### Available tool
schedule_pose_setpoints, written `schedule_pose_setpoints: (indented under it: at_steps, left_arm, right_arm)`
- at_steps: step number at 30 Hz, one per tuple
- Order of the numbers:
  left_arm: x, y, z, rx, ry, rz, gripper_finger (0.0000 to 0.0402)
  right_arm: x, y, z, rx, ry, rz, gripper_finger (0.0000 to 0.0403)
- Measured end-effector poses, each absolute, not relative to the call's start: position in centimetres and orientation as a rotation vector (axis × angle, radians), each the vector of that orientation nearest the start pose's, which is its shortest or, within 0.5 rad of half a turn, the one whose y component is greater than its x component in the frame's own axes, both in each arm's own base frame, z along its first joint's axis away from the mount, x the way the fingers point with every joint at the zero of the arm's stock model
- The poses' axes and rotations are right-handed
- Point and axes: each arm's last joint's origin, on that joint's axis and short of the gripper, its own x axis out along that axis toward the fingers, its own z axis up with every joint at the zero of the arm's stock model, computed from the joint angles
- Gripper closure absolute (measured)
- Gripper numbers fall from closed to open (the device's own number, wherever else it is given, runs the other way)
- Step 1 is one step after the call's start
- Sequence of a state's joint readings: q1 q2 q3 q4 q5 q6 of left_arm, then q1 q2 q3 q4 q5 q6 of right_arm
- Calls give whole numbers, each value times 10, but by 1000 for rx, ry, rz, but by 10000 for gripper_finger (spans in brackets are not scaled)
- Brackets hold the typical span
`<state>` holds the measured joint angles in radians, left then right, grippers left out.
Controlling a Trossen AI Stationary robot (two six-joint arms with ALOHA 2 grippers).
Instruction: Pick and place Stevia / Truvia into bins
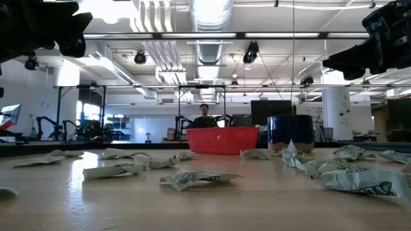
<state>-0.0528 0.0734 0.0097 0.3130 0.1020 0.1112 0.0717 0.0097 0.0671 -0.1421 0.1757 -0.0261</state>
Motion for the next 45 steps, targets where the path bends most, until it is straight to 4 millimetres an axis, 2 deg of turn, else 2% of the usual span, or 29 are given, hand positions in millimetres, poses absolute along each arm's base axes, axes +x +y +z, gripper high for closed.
schedule_pose_setpoints:
  at_steps: [40, 45]
  left_arm:
    - [98, -8, 191, 117, -258, -140, 261]
    - [98, -8, 191, 117, -258, -140, 261]
  right_arm:
    - [93, 2, 172, -37, 86, -103, 280]
    - [93, 2, 172, -189, 89, -96, 280]
